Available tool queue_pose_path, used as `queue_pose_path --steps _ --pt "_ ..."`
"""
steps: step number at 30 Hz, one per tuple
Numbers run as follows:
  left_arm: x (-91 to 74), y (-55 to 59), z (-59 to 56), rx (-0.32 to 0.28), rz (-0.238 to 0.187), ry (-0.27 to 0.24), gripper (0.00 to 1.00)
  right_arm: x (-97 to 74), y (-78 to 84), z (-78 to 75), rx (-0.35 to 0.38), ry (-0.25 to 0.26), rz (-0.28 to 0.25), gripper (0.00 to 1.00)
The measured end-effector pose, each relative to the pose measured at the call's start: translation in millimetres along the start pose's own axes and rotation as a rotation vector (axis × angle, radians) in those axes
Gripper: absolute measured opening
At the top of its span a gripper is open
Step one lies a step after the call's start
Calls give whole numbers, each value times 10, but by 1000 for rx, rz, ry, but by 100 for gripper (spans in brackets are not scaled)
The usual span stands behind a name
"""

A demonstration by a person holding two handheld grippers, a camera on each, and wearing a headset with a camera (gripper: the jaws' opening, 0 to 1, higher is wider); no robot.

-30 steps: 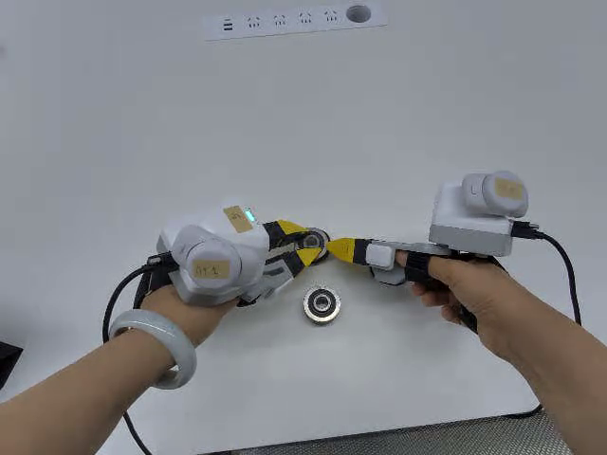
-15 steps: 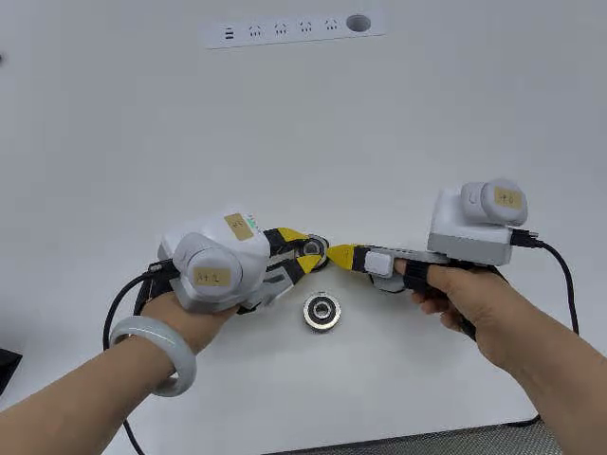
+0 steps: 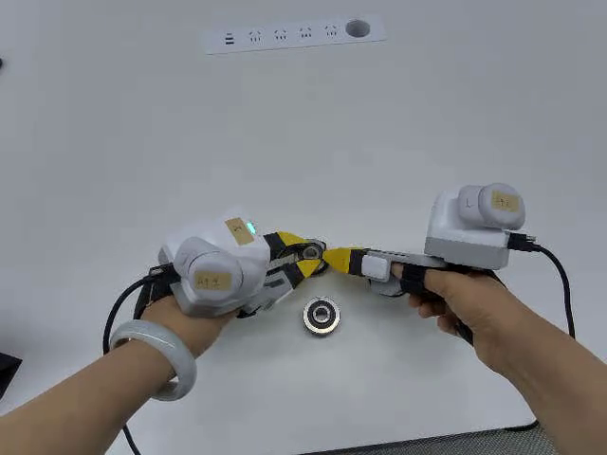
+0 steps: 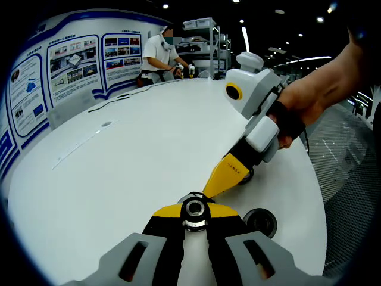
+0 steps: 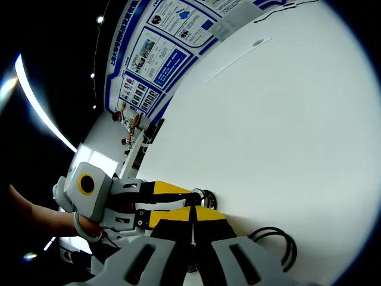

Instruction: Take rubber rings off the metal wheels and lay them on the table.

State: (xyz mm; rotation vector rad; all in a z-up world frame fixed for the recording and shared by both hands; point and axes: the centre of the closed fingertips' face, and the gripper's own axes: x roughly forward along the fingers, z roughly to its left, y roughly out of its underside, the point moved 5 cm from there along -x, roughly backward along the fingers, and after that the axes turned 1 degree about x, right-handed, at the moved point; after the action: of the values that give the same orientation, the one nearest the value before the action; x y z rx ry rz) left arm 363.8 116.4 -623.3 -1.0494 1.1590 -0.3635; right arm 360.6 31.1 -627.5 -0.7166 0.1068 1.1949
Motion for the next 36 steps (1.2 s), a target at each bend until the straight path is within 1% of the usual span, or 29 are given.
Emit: queue_pose_path --steps 12,22,23,24,25,27,32,36 --pt "-1 2 -2 1 0 0 14 0 -8 53 -1 -18 -4 2" --pt "-1 1 -3 2 -1 2 14 -4 11 120 -12 -47 2 2" --pt "-1 1 -4 2 -1 1 14 -6 0 196 3 -95 -12 2" --pt "-1 -1 -4 2 -1 1 14 -11 -14 214 19 -96 -22 2" --pt "-2 -1 -5 2 -1 1 14 -18 -8 170 -32 -60 -13 2" --pt "-2 -3 -5 2 0 1 14 -14 -3 162 4 -67 -16 2" --pt "-1 -6 -6 1 -2 7 14 -10 -12 136 9 -51 -22 2" --pt "-2 -10 -5 10 -1 9 14 2 -18 116 9 -34 -25 2"
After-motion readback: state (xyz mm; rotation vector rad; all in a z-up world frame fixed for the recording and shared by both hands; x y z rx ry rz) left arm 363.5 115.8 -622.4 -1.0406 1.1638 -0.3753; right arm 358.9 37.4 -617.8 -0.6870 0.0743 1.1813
